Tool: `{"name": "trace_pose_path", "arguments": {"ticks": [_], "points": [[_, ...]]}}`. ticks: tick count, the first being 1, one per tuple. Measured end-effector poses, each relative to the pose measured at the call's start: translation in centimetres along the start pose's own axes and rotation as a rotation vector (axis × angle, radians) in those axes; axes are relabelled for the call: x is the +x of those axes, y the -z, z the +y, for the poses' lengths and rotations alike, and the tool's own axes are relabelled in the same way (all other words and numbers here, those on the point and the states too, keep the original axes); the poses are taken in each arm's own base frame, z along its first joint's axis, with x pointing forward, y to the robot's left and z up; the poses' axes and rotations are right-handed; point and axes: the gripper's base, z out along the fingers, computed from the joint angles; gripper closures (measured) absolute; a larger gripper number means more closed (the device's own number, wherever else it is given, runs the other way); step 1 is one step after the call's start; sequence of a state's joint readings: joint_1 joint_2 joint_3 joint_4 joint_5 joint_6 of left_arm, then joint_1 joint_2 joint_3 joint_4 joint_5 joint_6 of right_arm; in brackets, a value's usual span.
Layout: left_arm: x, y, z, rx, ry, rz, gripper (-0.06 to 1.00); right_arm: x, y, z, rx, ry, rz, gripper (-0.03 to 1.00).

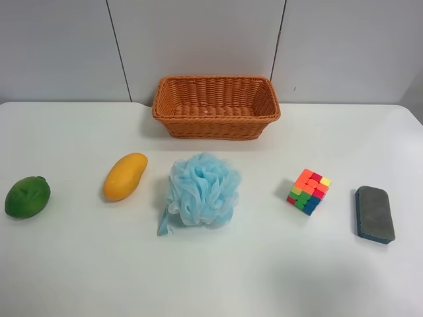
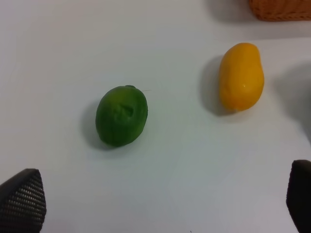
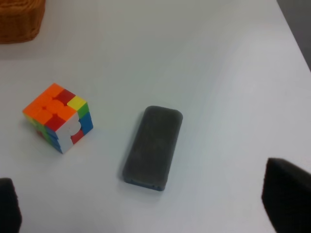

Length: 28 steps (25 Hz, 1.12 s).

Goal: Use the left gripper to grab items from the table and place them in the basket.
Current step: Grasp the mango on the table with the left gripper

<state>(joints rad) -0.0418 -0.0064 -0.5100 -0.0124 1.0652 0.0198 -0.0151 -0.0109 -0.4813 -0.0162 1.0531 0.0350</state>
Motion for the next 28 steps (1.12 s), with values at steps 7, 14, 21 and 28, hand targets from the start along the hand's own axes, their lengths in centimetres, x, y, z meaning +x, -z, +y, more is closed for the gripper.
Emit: {"name": "trace_pose_path", "arguments": {"ticks": [7, 14, 21, 28], "points": [[0.0, 0.0, 0.0, 0.000, 0.000, 0.000, -0.05, 0.0, 0.0, 0.0, 0.000, 0.000, 0.000, -0.03], [0.0, 0.0, 0.0, 0.000, 0.000, 0.000, -0.05, 0.0, 0.0, 0.0, 0.000, 0.000, 0.000, -0.03], [-2.6, -1.5, 0.0, 0.003, 0.002, 0.165, -0.05, 0.0, 0.0, 0.0, 0.000, 0.000, 0.000, -0.03], [-8.7, -5.9, 0.2, 0.006, 0.005, 0.371, -0.05, 0.0, 0.0, 0.0, 0.000, 0.000, 0.000, -0.03]]}}
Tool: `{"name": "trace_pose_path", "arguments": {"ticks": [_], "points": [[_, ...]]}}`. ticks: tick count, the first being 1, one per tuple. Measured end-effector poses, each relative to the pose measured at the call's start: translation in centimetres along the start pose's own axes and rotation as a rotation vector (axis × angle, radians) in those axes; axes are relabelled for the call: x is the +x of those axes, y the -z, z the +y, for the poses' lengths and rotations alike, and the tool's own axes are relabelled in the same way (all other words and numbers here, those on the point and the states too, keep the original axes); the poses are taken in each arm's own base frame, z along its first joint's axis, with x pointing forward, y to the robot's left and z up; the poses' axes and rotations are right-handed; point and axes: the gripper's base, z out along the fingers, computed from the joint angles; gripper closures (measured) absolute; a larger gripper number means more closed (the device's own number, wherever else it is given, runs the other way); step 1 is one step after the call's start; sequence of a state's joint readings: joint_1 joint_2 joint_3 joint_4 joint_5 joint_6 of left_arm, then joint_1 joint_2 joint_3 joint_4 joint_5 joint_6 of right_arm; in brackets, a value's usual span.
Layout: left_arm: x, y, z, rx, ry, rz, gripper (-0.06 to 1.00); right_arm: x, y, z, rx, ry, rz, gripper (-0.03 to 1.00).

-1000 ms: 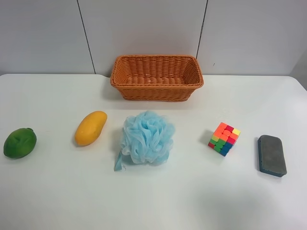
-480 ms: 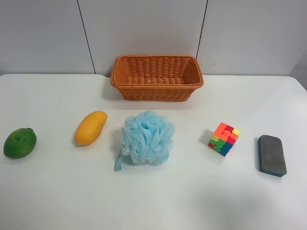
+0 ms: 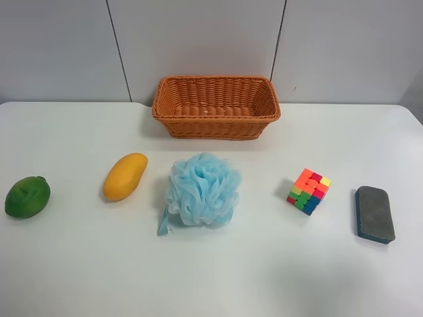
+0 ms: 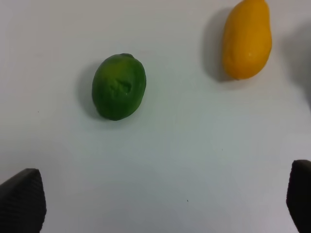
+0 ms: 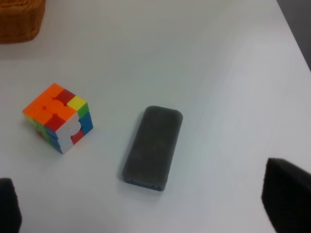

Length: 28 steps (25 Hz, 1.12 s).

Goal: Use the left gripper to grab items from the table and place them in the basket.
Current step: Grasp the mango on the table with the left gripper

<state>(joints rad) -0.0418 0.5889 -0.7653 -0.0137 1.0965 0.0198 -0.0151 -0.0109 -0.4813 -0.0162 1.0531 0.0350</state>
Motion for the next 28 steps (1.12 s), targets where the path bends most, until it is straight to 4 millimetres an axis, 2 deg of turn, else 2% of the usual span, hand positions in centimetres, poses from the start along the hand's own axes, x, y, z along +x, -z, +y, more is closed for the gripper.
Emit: {"name": "trace_pose_path", "arguments": {"ticks": [5, 9, 14, 17, 21, 25, 28], "points": [[-5.5, -3.7, 0.1, 0.006, 0.005, 0.148, -0.05, 0.0, 0.0, 0.0, 0.000, 0.000, 0.000, -0.03], [-9.1, -7.8, -0.3, 0.030, 0.002, 0.234, -0.05, 0.0, 0.0, 0.0, 0.000, 0.000, 0.000, -0.03], [-12.1, -12.6, -3.6, 0.084, -0.068, 0.279, -0.05, 0.0, 0.0, 0.0, 0.000, 0.000, 0.000, -0.03], [-13.0, -15.4, -6.3, 0.102, -0.088, 0.304, -0.05, 0.0, 0.0, 0.0, 0.000, 0.000, 0.000, -0.03], [-13.2, -19.5, -9.5, 0.121, -0.102, 0.367, -0.05, 0.0, 0.0, 0.0, 0.000, 0.000, 0.000, -0.03], [-12.5, -23.5, -11.2, 0.122, -0.102, 0.438, -0.05, 0.0, 0.0, 0.0, 0.000, 0.000, 0.000, -0.03], [-11.8, -25.9, -11.6, 0.117, -0.097, 0.472, -0.05, 0.0, 0.0, 0.0, 0.000, 0.000, 0.000, -0.03]]}}
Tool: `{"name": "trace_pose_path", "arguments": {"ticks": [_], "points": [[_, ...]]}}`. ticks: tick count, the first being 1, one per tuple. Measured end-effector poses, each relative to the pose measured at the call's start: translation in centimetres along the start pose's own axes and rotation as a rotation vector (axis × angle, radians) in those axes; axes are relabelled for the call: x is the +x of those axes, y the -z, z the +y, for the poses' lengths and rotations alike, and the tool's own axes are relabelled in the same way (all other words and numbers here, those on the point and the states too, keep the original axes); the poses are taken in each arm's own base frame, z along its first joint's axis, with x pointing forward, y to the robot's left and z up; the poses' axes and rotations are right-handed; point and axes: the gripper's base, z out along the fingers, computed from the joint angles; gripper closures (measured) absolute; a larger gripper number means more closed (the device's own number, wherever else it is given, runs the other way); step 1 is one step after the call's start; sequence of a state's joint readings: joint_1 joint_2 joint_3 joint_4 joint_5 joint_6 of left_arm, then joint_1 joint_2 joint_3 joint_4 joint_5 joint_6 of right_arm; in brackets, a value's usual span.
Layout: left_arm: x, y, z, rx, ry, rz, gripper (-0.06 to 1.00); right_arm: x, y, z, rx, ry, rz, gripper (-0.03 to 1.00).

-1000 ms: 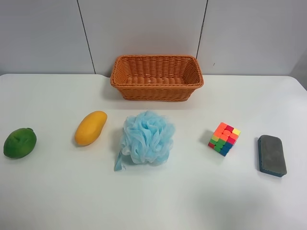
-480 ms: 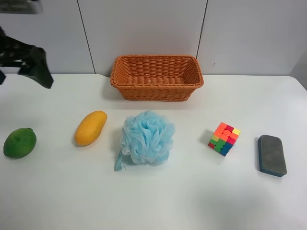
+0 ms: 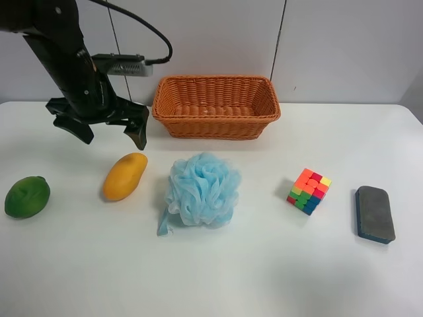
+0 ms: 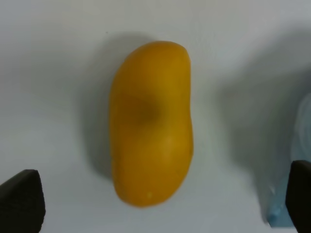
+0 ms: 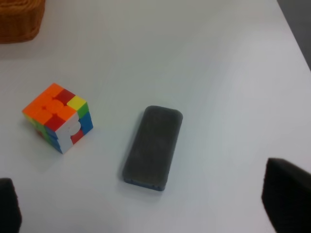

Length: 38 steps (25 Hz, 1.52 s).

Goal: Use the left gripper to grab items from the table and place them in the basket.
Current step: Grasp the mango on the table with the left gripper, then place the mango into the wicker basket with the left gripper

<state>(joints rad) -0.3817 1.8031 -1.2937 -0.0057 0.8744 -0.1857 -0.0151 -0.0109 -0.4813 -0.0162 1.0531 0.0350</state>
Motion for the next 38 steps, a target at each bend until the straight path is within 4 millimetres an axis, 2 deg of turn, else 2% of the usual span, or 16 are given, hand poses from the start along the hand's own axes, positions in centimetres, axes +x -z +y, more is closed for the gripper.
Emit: {"name": "trace_pose_path", "arguments": {"ticks": [12, 18, 21, 23, 25, 27, 38], "points": [[0.4, -6.8, 0.2, -0.041, -0.012, 0.144, -0.05, 0.0, 0.0, 0.0, 0.000, 0.000, 0.000, -0.03], [0.6, -9.0, 0.3, -0.047, -0.011, 0.178, -0.05, 0.0, 0.0, 0.0, 0.000, 0.000, 0.000, -0.03], [0.7, -9.5, 0.3, -0.049, -0.011, 0.186, -0.05, 0.0, 0.0, 0.0, 0.000, 0.000, 0.000, -0.03], [0.7, -9.6, 0.3, -0.049, -0.010, 0.186, -0.01, 0.0, 0.0, 0.0, 0.000, 0.000, 0.000, -0.03], [0.7, -9.6, 0.3, -0.049, -0.010, 0.185, 0.13, 0.0, 0.0, 0.0, 0.000, 0.000, 0.000, -0.03], [0.7, -9.6, 0.3, -0.049, -0.009, 0.185, 0.33, 0.0, 0.0, 0.0, 0.000, 0.000, 0.000, -0.03], [0.6, -9.2, 0.3, -0.047, -0.009, 0.175, 0.34, 0.0, 0.0, 0.0, 0.000, 0.000, 0.000, -0.03]]}}
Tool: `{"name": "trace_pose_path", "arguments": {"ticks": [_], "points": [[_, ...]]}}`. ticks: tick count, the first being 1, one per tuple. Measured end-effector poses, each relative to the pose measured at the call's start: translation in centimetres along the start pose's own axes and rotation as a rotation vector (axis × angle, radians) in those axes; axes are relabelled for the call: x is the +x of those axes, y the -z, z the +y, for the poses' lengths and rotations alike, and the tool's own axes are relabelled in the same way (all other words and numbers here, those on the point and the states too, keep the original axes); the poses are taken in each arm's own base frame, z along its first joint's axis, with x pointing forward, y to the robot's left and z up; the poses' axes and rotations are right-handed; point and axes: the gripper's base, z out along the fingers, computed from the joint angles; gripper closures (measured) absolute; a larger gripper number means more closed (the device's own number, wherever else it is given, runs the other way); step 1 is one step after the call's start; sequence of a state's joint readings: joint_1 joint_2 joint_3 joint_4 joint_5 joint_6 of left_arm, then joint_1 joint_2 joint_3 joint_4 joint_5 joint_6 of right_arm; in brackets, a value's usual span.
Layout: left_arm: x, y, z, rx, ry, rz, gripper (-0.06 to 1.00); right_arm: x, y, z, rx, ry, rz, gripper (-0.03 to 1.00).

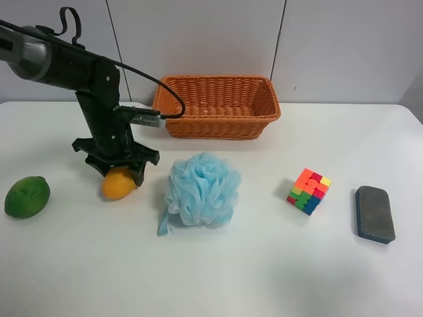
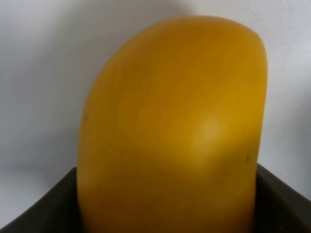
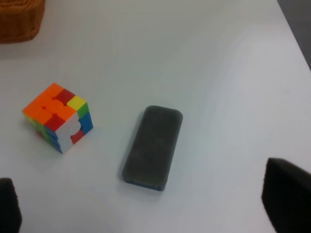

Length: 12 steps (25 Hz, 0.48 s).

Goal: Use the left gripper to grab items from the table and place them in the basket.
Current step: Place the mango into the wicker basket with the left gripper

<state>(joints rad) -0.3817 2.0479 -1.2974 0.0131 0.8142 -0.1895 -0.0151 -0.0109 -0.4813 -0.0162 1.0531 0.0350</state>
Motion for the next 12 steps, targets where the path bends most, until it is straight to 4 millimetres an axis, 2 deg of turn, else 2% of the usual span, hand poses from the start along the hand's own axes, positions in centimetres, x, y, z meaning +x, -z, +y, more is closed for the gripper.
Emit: {"name": "trace_pose_path", "arguments": {"ticks": [4, 12], "points": [[0.0, 2.1, 0.1, -0.002, -0.008, -0.040, 0.34, 0.0, 0.0, 0.0, 0.000, 0.000, 0.000, -0.03], [-0.6, 9.3, 0.2, -0.010, -0.006, -0.114, 0.34, 0.0, 0.0, 0.0, 0.000, 0.000, 0.000, -0.03]]}}
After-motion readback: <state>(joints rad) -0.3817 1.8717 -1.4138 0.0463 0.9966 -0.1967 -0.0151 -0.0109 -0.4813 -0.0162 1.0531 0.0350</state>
